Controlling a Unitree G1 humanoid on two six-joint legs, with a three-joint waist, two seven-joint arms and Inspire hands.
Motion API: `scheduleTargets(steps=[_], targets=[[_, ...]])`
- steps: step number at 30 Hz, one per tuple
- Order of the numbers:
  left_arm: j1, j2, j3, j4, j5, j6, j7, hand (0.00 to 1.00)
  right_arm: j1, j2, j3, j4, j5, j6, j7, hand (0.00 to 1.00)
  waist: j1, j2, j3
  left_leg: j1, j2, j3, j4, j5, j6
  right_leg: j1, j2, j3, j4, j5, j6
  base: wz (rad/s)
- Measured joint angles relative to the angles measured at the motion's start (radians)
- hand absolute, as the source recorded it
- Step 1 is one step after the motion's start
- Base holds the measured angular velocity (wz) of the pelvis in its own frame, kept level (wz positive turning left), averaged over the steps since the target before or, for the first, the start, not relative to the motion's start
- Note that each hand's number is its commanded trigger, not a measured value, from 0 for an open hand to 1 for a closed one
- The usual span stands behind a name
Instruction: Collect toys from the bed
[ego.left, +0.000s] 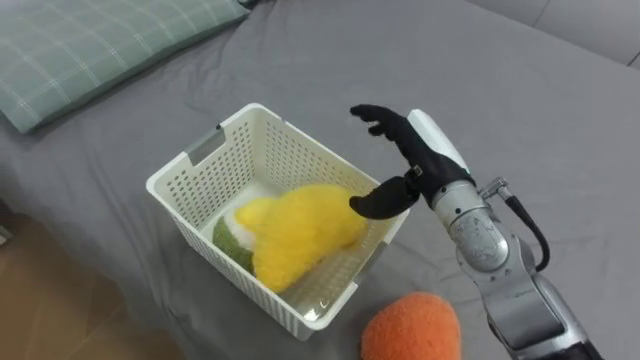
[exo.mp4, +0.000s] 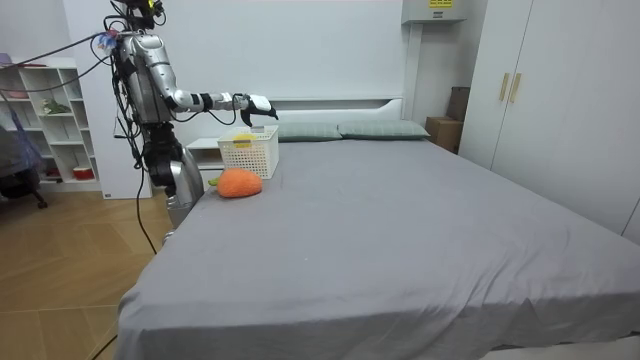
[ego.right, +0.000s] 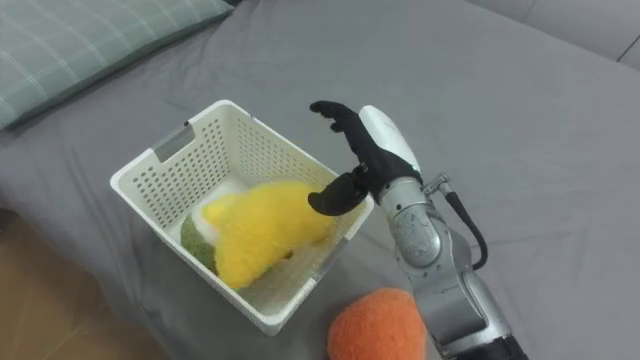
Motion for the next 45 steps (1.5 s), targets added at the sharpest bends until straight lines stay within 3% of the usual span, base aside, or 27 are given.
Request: scheduleTargets(steps=[17, 29, 34, 41, 45], targets=[[-0.003, 0.0, 0.001, -0.024, 0.001, 0.007, -0.027, 0.0, 0.0, 0.0, -0.001, 0.002, 0.001, 0.003, 0.0, 0.0, 0.0, -0.011, -0.0033, 0.008, 0.002, 0.018, 0.0, 0.0, 0.0, 0.001, 0.001, 0.029, 0.0, 0.0, 0.0, -0.03], [-0.003, -0.001, 0.007, 0.008, 0.001, -0.001, -0.027, 0.0, 0.016, -0.001, -0.054, 0.078, 0.046, -0.017, -0.005, 0.0, -0.054, -0.003, 0.0009, 0.009, 0.003, 0.023, 0.001, 0.0, 0.0, 0.0, 0.001, 0.035, 0.001, 0.0, 0.0, -0.01], [0.011, -0.012, 0.03, 0.053, 0.0, -0.004, -0.011, 0.0, 0.075, -0.001, -0.089, 0.113, 0.103, -0.055, -0.04, 0.0, -0.074, 0.011, -0.0039, 0.026, 0.007, 0.045, 0.0, -0.002, 0.004, 0.008, 0.001, 0.055, 0.0, 0.0, 0.0, -0.12], [0.025, -0.018, 0.082, 0.052, 0.0, -0.024, -0.002, 0.0, 0.135, -0.001, -0.152, 0.161, 0.144, -0.061, -0.052, 0.0, -0.11, 0.023, -0.0068, 0.026, 0.007, 0.051, -0.003, -0.003, 0.005, 0.006, 0.0, 0.059, 0.001, -0.001, 0.002, -0.03], [0.032, -0.018, 0.088, 0.051, 0.0, -0.025, -0.002, 0.0, 0.183, -0.001, -0.172, 0.164, 0.156, -0.063, -0.071, 0.0, -0.135, 0.026, -0.015, 0.027, 0.007, 0.051, -0.003, -0.003, 0.005, 0.011, 0.0, 0.057, 0.002, -0.001, 0.003, 0.0]])
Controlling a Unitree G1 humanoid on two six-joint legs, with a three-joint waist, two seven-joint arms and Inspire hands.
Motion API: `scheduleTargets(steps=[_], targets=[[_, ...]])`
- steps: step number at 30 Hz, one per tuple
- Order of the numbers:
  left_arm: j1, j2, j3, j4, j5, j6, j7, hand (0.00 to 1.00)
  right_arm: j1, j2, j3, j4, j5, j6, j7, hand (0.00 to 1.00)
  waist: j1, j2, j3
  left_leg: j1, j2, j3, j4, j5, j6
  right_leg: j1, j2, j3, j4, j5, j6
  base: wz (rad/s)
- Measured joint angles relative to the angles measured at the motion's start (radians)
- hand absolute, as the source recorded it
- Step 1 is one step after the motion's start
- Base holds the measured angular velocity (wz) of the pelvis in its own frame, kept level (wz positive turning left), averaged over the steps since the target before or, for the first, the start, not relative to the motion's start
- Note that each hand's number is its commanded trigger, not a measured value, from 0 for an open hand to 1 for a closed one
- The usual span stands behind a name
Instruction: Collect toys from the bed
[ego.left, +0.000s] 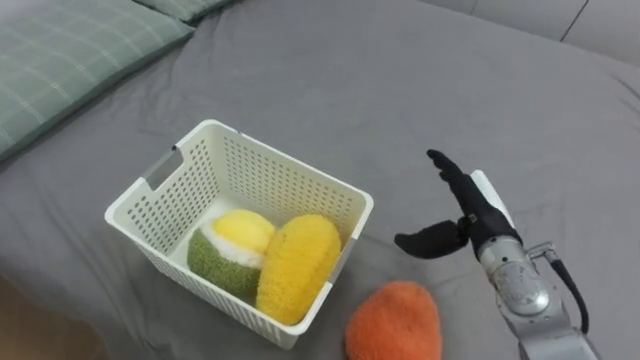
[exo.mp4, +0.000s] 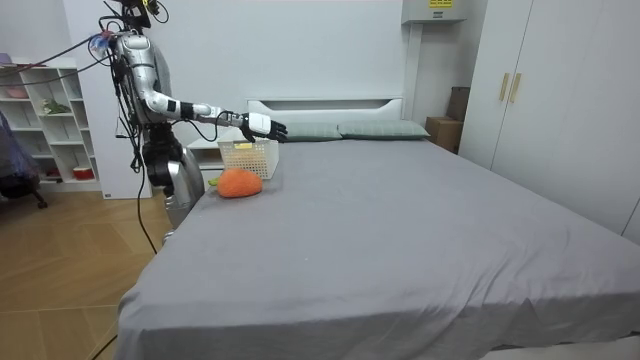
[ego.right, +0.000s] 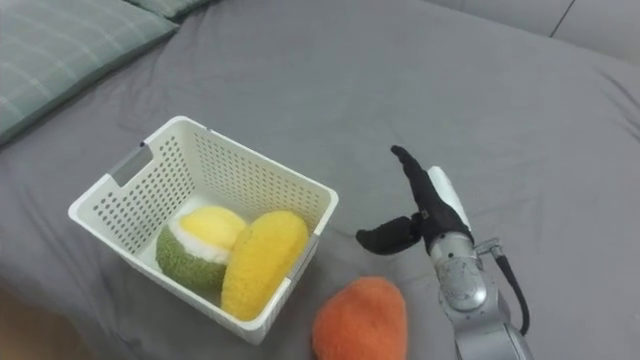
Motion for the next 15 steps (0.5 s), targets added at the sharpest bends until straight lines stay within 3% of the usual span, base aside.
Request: scheduleTargets(steps=[5, 9, 15], targets=[[0.0, 0.0, 0.002, 0.005, -0.001, -0.016, 0.0, 0.0, 0.028, 0.003, -0.022, 0.0, 0.004, -0.001, -0.007, 0.0, -0.023, 0.0, -0.0001, 0.0, 0.0, 0.0, 0.0, 0.0, 0.0, -0.001, 0.0, 0.003, 0.001, -0.001, 0.001, 0.0], [0.007, 0.0, 0.014, 0.012, 0.0, -0.02, -0.001, 0.0, 0.091, 0.005, -0.046, 0.0, 0.051, -0.025, -0.011, 0.0, -0.025, -0.004, -0.0029, 0.008, 0.0, 0.0, 0.002, -0.001, -0.001, 0.007, 0.0, 0.003, 0.0, -0.001, 0.001, 0.0], [0.013, -0.001, 0.019, 0.002, 0.0, -0.019, 0.017, 0.0, 0.157, 0.021, -0.043, 0.049, 0.073, -0.033, -0.008, 0.0, -0.026, -0.001, 0.0015, 0.013, -0.001, 0.001, 0.004, -0.006, -0.005, 0.013, 0.0, 0.013, 0.0, -0.002, 0.003, 0.0]])
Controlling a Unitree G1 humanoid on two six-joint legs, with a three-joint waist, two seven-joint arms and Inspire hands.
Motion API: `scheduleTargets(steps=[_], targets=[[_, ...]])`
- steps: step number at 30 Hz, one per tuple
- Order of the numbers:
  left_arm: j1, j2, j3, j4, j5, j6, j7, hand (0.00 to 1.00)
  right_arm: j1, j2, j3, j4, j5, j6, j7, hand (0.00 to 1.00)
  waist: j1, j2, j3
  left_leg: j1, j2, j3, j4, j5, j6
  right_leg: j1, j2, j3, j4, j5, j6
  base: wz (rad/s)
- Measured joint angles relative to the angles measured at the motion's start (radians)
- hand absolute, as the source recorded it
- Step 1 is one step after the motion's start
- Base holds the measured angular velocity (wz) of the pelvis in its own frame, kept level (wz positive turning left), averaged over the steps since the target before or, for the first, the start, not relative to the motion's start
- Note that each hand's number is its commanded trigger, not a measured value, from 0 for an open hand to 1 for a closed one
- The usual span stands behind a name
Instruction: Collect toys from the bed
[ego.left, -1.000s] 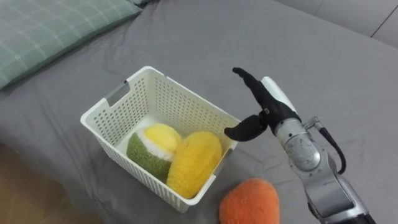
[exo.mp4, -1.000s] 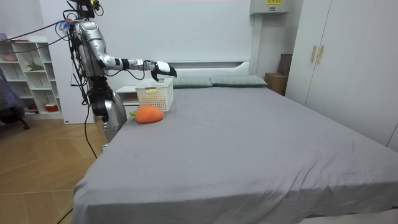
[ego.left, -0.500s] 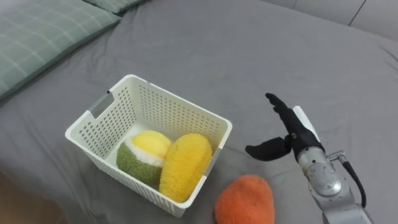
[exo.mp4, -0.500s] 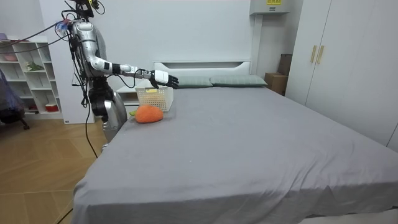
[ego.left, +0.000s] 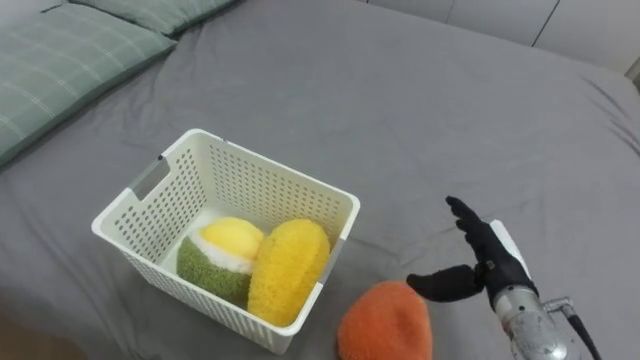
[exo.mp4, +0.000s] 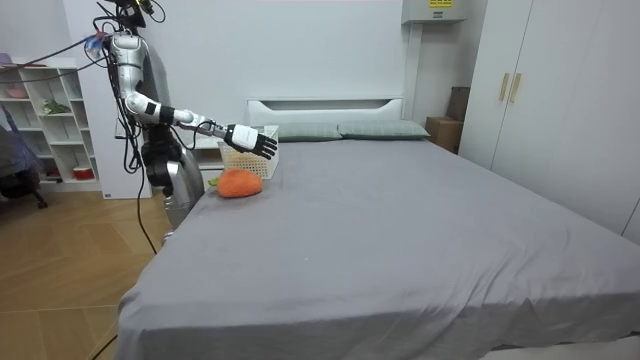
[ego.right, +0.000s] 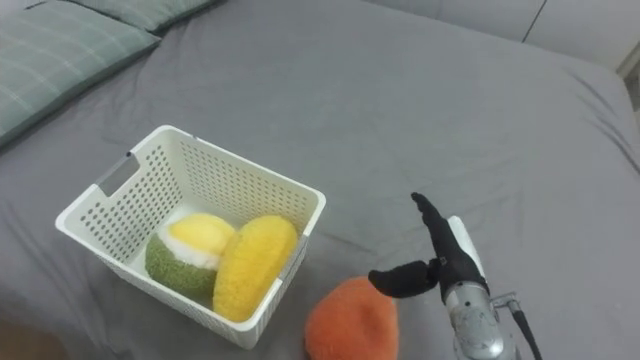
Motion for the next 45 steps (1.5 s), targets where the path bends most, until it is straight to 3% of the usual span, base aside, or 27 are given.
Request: scheduleTargets(steps=[12, 20, 39, 40, 41, 42, 44, 45], targets=[[-0.023, -0.002, -0.012, -0.016, -0.003, -0.02, 0.008, 0.0, 0.001, 0.031, 0.061, 0.22, 0.001, -0.003, 0.009, 0.0, 0.003, -0.001, -0.0011, -0.007, -0.003, 0.005, -0.007, 0.003, 0.003, -0.013, 0.0, 0.013, -0.002, -0.015, 0.001, 0.0], [-0.03, -0.029, -0.015, -0.028, -0.003, -0.024, 0.006, 0.0, -0.005, 0.031, 0.077, 0.267, 0.019, -0.004, 0.017, 0.0, 0.005, 0.007, 0.0017, -0.013, -0.001, 0.006, -0.006, -0.004, 0.003, -0.016, 0.001, 0.014, -0.001, -0.015, 0.0, 0.0], [-0.024, -0.029, -0.032, -0.026, -0.002, -0.027, 0.004, 0.0, -0.008, 0.042, 0.145, 0.31, 0.009, -0.006, 0.098, 0.0, 0.02, 0.012, 0.0025, -0.014, -0.001, 0.001, -0.001, -0.009, 0.003, -0.012, 0.002, 0.012, 0.0, -0.015, 0.0, 0.0], [-0.025, -0.029, -0.032, -0.026, -0.002, -0.027, 0.004, 0.0, -0.008, 0.042, 0.145, 0.31, 0.008, -0.006, 0.099, 0.04, 0.021, 0.011, 0.0027, -0.014, -0.001, 0.001, -0.001, -0.009, 0.003, -0.012, 0.002, 0.012, 0.0, -0.015, 0.0, 0.0], [-0.025, -0.029, -0.033, -0.026, -0.002, -0.027, 0.004, 0.0, -0.008, 0.042, 0.145, 0.31, 0.005, -0.006, 0.102, 0.41, 0.024, 0.011, 0.0031, -0.014, -0.001, 0.001, -0.001, -0.01, 0.002, -0.013, 0.002, 0.012, 0.0, -0.015, 0.0, 0.0], [-0.025, -0.029, -0.036, -0.026, -0.002, -0.027, 0.004, 0.0, -0.009, 0.042, 0.145, 0.31, 0.003, -0.006, 0.104, 0.58, 0.027, 0.01, 0.0033, -0.014, -0.001, 0.001, -0.001, -0.012, -0.001, -0.013, 0.002, 0.012, 0.0, -0.015, 0.0, 0.0], [-0.025, -0.029, -0.038, -0.026, -0.002, -0.027, 0.004, 0.0, -0.011, 0.042, 0.145, 0.31, 0.001, -0.006, 0.114, 1.0, 0.029, 0.008, 0.004, -0.015, -0.001, 0.0, -0.001, -0.012, -0.001, -0.013, 0.002, 0.012, 0.0, -0.015, 0.0, 0.0], [-0.025, -0.029, -0.04, -0.025, -0.005, -0.027, 0.004, 0.0, -0.014, 0.042, 0.146, 0.31, 0.001, -0.006, 0.121, 1.0, 0.03, 0.007, 0.0046, -0.015, -0.001, 0.0, -0.001, -0.012, 0.0, -0.013, 0.002, 0.012, 0.0, -0.015, 0.0, 0.0]])
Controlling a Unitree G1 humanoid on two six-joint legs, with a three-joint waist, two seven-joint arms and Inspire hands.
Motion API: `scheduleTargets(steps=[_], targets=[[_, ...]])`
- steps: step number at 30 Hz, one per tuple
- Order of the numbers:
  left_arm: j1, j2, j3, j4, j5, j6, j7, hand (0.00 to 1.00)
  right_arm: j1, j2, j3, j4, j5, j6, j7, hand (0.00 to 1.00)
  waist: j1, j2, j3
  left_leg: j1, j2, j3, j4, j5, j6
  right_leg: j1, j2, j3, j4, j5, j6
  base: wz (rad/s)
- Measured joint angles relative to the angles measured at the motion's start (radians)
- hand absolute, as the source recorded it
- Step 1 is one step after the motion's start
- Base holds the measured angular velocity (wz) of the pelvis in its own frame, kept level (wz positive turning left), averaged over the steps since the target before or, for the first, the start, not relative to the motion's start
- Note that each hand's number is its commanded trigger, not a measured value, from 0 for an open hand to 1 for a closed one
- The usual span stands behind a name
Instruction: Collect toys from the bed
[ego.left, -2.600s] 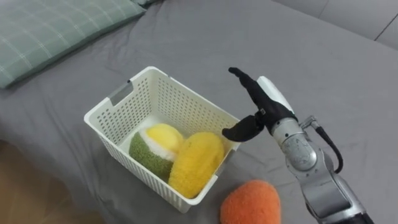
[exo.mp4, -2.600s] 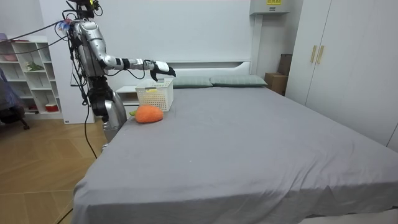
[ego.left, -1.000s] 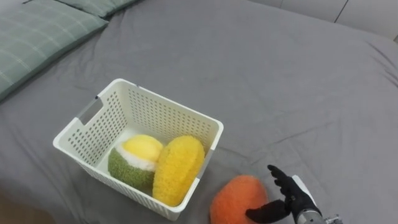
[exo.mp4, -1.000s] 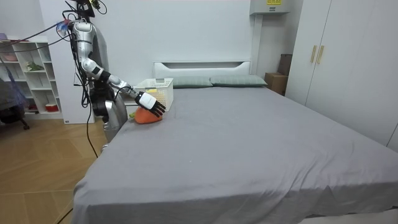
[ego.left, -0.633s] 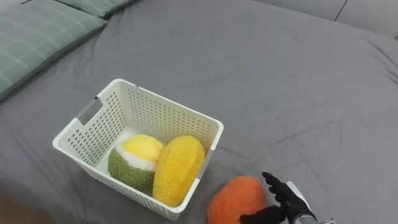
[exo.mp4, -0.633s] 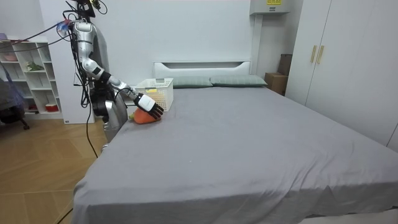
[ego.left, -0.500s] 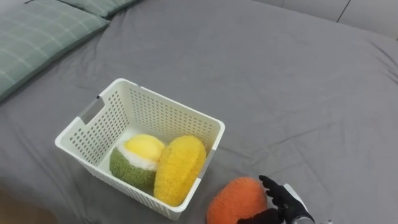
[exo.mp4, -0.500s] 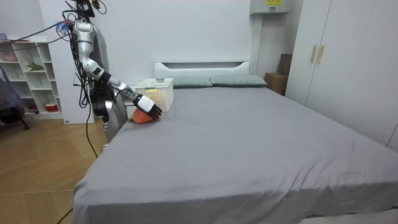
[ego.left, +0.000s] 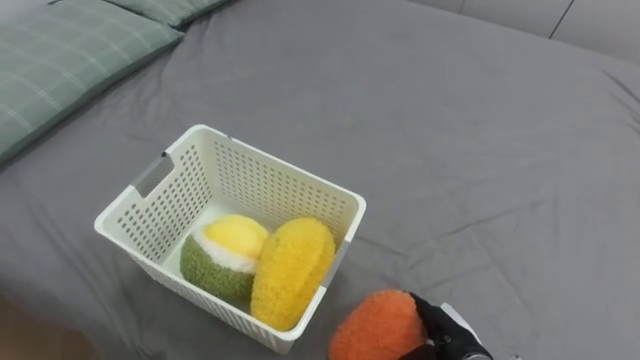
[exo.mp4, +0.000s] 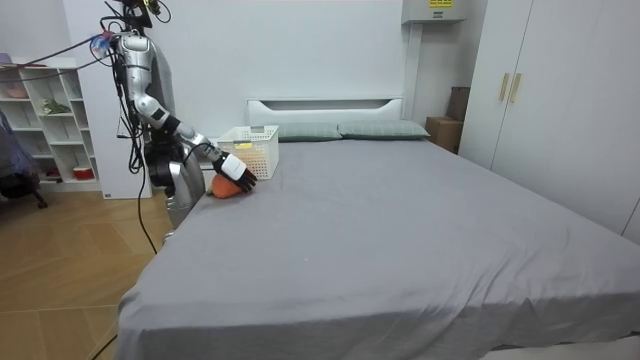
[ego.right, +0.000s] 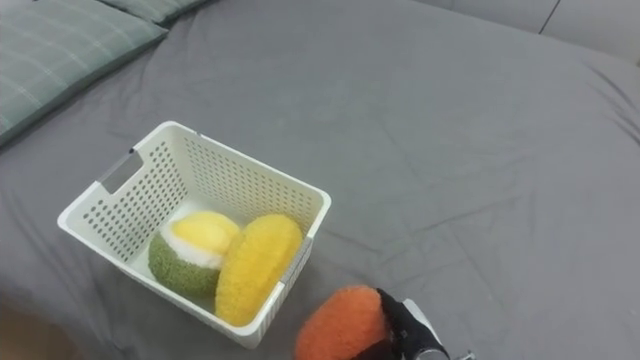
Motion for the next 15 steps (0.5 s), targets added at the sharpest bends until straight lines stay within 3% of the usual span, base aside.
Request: scheduleTargets(steps=[7, 15], targets=[[0.001, 0.002, -0.006, 0.001, -0.008, 0.0, 0.0, 0.0, -0.022, 0.004, 0.021, 0.0, -0.018, 0.004, 0.006, 1.0, 0.002, -0.009, 0.005, -0.004, 0.0, 0.0, 0.0, 0.0, 0.0, -0.003, 0.0, 0.0, 0.0, 0.0, 0.0, 0.0], [0.0, 0.003, -0.006, 0.001, -0.008, 0.0, 0.0, 0.0, -0.028, 0.013, 0.039, 0.0, -0.039, 0.007, 0.015, 1.0, 0.004, -0.011, 0.0055, -0.007, 0.0, 0.0, 0.001, 0.001, 0.004, -0.007, 0.0, -0.001, 0.0, 0.0, 0.0, 0.0]])
